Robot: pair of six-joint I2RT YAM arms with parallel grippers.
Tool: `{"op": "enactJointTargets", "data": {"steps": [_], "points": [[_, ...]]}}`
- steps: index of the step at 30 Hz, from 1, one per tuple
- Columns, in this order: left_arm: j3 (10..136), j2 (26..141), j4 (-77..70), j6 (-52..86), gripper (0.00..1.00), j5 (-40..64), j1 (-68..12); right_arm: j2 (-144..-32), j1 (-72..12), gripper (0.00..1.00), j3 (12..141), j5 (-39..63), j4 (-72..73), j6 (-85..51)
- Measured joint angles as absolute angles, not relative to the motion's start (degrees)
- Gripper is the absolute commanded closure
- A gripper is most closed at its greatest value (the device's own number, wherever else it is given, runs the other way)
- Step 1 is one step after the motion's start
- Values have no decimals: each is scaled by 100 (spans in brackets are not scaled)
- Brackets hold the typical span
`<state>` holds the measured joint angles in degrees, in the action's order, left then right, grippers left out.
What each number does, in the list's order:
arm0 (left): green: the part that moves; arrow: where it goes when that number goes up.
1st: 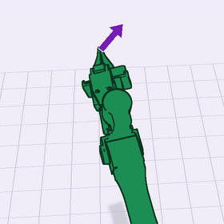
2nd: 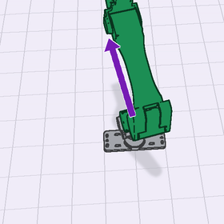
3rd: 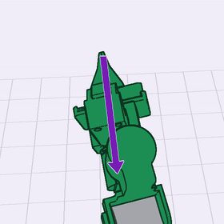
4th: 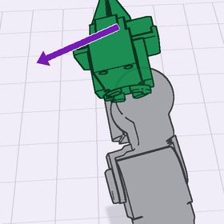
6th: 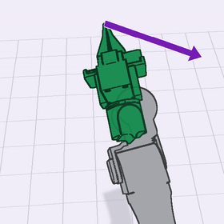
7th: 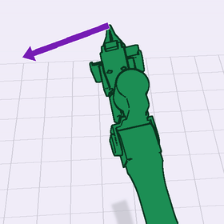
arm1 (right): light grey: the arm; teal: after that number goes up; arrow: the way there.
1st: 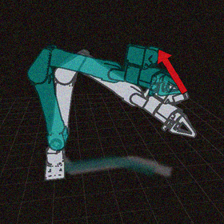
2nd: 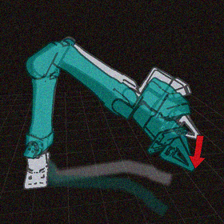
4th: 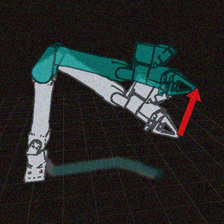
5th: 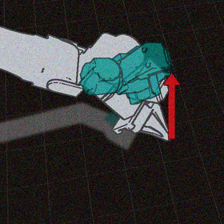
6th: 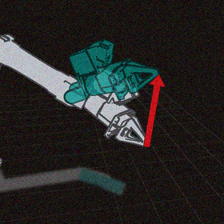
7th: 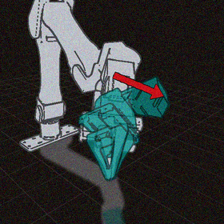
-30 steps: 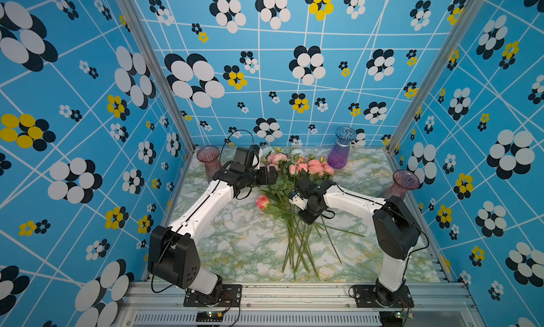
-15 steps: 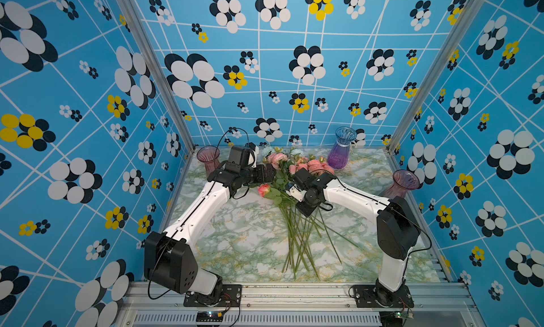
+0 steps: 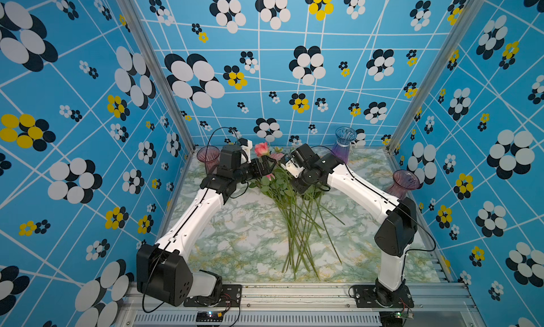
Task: Place the pink flowers into the vase
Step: Pick up the flower at the center of the board, then place the flower in the vase.
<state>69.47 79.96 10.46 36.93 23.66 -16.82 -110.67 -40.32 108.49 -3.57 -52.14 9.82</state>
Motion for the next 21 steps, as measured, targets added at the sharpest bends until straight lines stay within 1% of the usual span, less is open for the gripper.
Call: {"op": "enactJointTargets", "data": {"steps": [3,13,19,21], "points": [[6947,8228,628,4014,1,2486,-1682,-11146,-4023,100,11157,-357,-5214,939],[6967,9021,-414,4901,11,2672,-1671,-11205,-3981,100,11786,-224,-5210,659],[7201,9325,-740,5199,19,2700,-1688,-11397,-3970,100,12018,-93,-5214,565],[7271,9367,-845,5260,26,2700,-1697,-11454,-3964,100,12033,-58,-5216,528]]}}
